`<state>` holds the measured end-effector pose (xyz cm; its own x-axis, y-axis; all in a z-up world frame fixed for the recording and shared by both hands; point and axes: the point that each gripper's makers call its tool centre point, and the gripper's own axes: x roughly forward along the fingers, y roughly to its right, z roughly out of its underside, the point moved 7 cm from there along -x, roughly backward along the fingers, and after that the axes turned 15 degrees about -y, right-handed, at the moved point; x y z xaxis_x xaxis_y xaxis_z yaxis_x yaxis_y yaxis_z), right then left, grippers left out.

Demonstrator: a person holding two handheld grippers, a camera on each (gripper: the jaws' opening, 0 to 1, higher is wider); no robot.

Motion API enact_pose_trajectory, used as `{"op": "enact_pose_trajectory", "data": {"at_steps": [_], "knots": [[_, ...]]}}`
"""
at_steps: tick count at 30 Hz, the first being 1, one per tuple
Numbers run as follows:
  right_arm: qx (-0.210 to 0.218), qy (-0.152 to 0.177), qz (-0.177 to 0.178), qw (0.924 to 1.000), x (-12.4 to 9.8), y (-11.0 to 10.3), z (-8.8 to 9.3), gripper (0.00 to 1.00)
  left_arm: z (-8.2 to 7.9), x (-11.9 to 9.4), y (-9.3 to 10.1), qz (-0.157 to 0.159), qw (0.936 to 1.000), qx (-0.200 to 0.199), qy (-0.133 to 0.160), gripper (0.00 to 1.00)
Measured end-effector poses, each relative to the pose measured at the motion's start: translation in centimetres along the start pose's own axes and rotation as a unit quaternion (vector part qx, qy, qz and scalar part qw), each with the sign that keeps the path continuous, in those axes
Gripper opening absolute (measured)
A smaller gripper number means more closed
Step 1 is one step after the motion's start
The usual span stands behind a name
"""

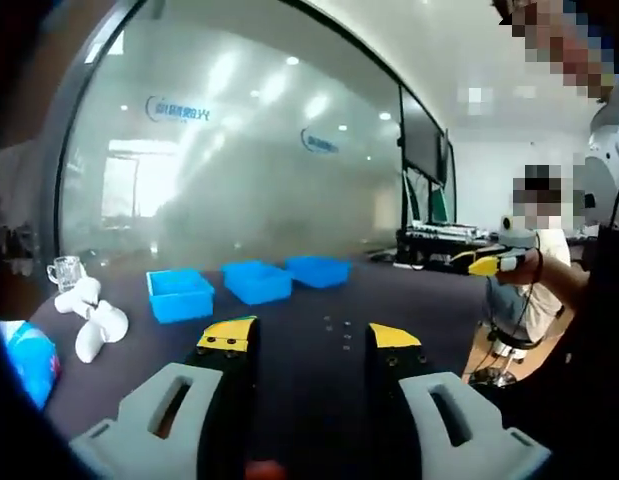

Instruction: Sort the screws, nuts, and washers into the corresponding bins

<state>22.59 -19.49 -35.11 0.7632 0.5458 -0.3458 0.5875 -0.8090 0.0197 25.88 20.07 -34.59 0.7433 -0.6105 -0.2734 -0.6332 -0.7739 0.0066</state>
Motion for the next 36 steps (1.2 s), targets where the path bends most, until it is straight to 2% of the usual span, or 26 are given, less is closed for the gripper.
{"op": "enact_pose_trajectory", "data": {"at_steps": [3,10,12,19,22,23,27,33,36], "knots": [[-0.002,-0.01,0.002,0.9999,-0.1,0.2,0.3,0.37,-0.1,-0.2,0.2,-0.003,0.9999,0.013,-0.006,0.41],[-0.002,-0.013,0.008,0.9999,-0.6,0.6,0.6,0.38,-1.0,-0.3,1.4,0.026,0.9988,0.038,-0.012,0.41],[-0.003,-0.016,0.009,0.9998,-0.7,0.7,0.7,0.38,-1.0,-0.2,1.7,0.039,0.9986,0.035,-0.014,0.41],[-0.003,-0.017,0.01,0.9998,-1.0,1.0,0.8,0.38,-1.2,0.7,2.3,0.052,0.9975,0.039,-0.026,0.42],[-0.004,-0.019,0.011,0.9997,-1.0,1.1,1.0,0.38,-1.3,1.3,2.4,0.064,0.9971,0.013,-0.038,0.42],[-0.004,-0.02,0.012,0.9997,-1.1,1.1,1.0,0.38,-1.6,1.7,2.3,0.065,0.997,0.017,-0.039,0.42],[-0.003,-0.021,0.014,0.9997,-1.2,1.3,1.1,0.38,-1.8,3.0,2.7,0.077,0.9939,0.039,-0.069,0.42],[-0.001,-0.023,0.016,0.9996,-1.2,1.3,1.6,0.38,-2.1,5.6,2.3,0.082,0.9879,0.028,-0.129,0.41],[-0.005,-0.025,0.023,0.9994,-1.2,1.4,1.7,0.38,-2.7,6.8,2.0,0.085,0.9861,0.034,-0.139,0.41]]}}
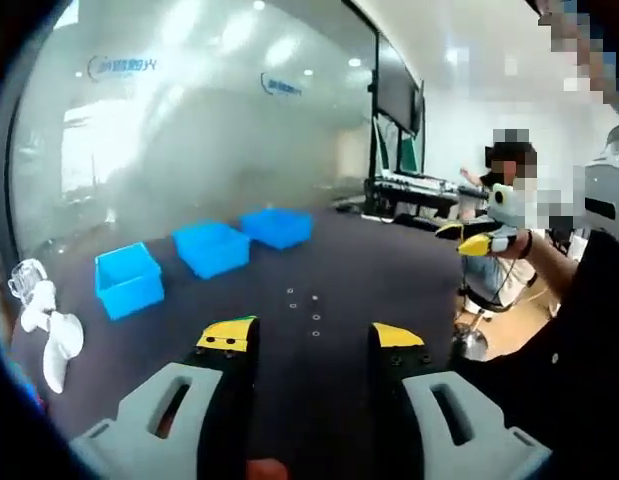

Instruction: Sort the screws, nuts, and washers into the corresponding bins

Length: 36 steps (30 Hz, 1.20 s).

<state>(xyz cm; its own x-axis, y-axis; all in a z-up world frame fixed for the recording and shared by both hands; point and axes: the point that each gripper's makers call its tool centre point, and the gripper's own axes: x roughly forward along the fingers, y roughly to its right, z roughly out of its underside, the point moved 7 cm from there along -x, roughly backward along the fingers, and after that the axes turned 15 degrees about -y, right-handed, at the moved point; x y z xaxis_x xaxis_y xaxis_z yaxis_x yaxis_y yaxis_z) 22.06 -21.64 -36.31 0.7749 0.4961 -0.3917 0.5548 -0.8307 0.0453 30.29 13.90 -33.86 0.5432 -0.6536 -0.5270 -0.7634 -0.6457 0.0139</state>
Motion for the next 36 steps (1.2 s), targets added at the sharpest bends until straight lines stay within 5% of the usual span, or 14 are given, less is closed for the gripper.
{"op": "enact_pose_trajectory", "data": {"at_steps": [14,20,25,36], "knots": [[0.01,-0.001,0.003,0.9999,-0.2,-0.2,0.6,0.38,-4.2,7.2,-0.5,0.047,0.9934,0.055,-0.089,0.4],[0.014,0.002,0.009,0.9999,-0.5,-0.1,0.8,0.38,-5.7,9.7,-0.6,0.061,0.9911,0.061,-0.101,0.39],[0.015,0.001,0.01,0.9998,-0.6,0.0,0.9,0.38,-5.8,12.2,1.3,0.073,0.9848,0.078,-0.137,0.37],[0.019,0.003,0.009,0.9998,-0.6,0.1,1.0,0.38,-4.4,16.2,1.5,0.087,0.9663,0.115,-0.213,0.32]]}}
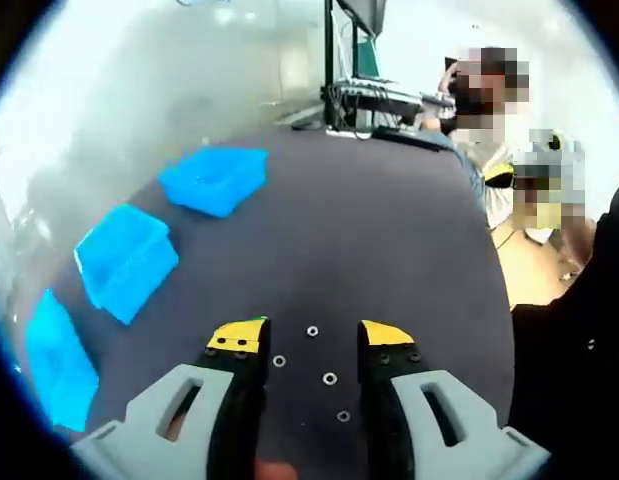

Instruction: Sort the screws, nuts, and washers into the corresponding bins

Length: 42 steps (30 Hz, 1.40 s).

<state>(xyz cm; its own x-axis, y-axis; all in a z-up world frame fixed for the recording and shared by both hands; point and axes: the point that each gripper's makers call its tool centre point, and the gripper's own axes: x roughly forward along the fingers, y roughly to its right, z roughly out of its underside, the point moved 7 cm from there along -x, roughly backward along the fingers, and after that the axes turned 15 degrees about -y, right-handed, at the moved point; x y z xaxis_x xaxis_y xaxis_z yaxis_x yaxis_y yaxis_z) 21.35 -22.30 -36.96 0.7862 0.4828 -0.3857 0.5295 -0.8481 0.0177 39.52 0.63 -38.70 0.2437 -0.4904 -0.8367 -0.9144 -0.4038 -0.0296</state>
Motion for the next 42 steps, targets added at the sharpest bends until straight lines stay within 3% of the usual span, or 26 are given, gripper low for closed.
{"op": "enact_pose_trajectory", "data": {"at_steps": [3,12,21,31,38,42], "knots": [[0.001,-0.001,0.001,1.0,0.0,0.1,0.1,0.38,0.1,0.6,-0.3,-0.007,0.9997,0.015,-0.018,0.3],[0.004,-0.002,0.0,1.0,0.2,0.3,0.2,0.38,0.0,2.1,-0.9,-0.003,0.9992,0.015,-0.036,0.24],[0.006,-0.002,0.002,1.0,0.2,0.5,0.2,0.38,0.3,2.8,-1.2,0.003,0.999,0.018,-0.041,0.18],[0.006,0.001,0.002,1.0,0.1,0.4,0.2,0.38,0.5,2.9,-1.0,0.021,0.9989,-0.005,-0.041,0.06],[0.006,0.003,0.003,1.0,0.0,0.4,0.1,0.38,0.6,2.8,-0.6,0.024,0.9989,-0.015,-0.036,0.06],[0.005,0.003,0.004,1.0,0.0,0.4,0.0,0.38,0.7,2.3,0.0,0.027,0.9992,-0.026,-0.017,0.06]]}}
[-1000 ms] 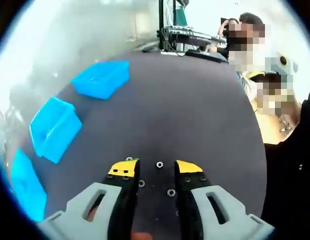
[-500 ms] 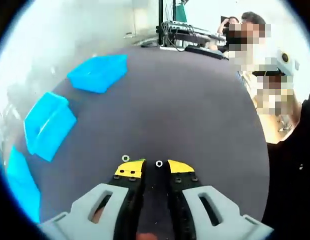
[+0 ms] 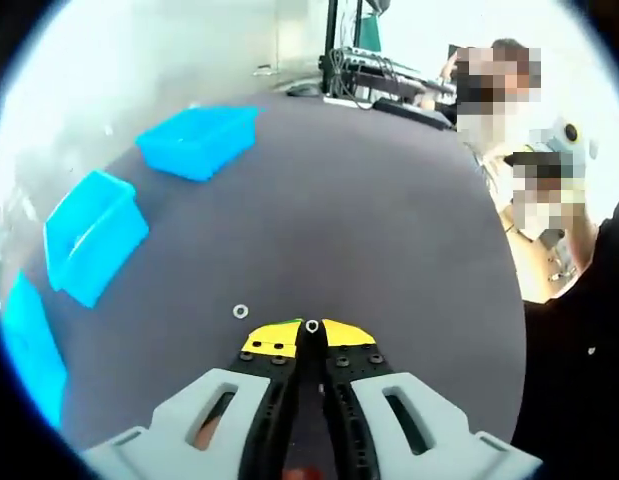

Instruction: Sort the screws, nuts, and washers into the corresponding bins

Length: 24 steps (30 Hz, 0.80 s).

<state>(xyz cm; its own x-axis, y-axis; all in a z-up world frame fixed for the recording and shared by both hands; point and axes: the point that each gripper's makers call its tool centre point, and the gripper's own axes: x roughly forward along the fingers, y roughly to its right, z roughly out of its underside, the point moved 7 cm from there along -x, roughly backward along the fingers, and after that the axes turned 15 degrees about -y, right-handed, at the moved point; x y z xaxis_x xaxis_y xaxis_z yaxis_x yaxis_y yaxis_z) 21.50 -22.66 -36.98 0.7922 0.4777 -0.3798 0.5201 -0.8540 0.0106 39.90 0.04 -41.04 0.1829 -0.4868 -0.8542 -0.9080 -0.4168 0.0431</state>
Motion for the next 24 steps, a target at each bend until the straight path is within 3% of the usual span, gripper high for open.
{"op": "enact_pose_trajectory", "data": {"at_steps": [5,9,14,18,21,24], "knots": [[-0.002,0.001,-0.001,1.0,0.0,-0.1,-0.1,0.38,0.0,-1.1,0.6,-0.004,0.9985,-0.021,0.049,0.06],[-0.003,0.003,-0.001,1.0,0.1,-0.2,-0.3,0.38,0.1,-2.8,1.0,-0.03,0.9936,-0.037,0.102,0.06],[-0.004,0.009,0.0,1.0,0.2,-0.2,-0.7,0.38,0.1,-5.2,1.7,-0.039,0.9828,-0.064,0.169,0.06],[-0.007,0.01,0.001,0.9999,0.3,-0.4,-1.0,0.38,0.1,-7.7,2.4,-0.065,0.969,-0.067,0.229,0.06],[-0.011,0.011,0.0,0.9999,0.2,-0.6,-1.3,0.38,0.3,-9.1,2.7,-0.09,0.9597,-0.068,0.257,0.06],[-0.014,0.013,0.0,0.9998,0.1,-0.7,-1.6,0.38,0.9,-10.1,3.4,-0.093,0.9521,-0.079,0.28,0.06]]}}
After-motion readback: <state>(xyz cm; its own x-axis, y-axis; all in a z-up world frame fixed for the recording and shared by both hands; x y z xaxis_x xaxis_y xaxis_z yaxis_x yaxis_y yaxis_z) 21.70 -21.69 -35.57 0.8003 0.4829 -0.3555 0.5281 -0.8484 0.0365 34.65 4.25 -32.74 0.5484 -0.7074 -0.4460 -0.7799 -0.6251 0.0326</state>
